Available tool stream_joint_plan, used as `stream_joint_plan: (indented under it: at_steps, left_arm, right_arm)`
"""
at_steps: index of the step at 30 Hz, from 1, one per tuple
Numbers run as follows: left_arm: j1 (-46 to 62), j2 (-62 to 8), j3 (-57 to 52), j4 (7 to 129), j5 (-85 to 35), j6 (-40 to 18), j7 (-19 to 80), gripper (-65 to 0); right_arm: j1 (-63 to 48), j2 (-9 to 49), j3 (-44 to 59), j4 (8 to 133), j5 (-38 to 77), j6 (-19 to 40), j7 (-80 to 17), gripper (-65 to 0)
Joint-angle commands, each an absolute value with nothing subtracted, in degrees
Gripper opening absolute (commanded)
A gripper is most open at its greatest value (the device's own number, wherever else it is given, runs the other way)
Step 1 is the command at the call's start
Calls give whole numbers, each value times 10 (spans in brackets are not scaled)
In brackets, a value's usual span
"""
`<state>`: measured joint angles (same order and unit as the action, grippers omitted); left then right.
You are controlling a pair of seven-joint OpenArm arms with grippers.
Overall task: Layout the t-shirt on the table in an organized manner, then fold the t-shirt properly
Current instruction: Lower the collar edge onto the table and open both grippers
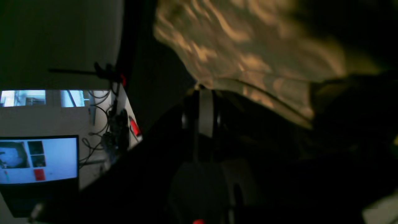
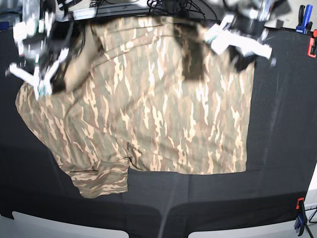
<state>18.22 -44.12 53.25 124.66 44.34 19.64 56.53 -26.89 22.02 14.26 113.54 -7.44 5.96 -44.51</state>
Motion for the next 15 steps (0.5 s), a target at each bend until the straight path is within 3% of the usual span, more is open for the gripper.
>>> stream_joint_plan:
  at_steps: [1,6,15]
  left_arm:
    - [173,-441,532,1256,442,204,552,-650]
    - [142,-427,532,1254,428,204,537,-650]
    - [84,-425,528,1206,430,204,536,-650]
  right_arm:
    - [-244,228,146,1127,-83,51,-425,-650]
    - [-146,229,146,1066,-83,53,-424,-650]
    - [-8,229,146,1053,-36,125,-424,-650]
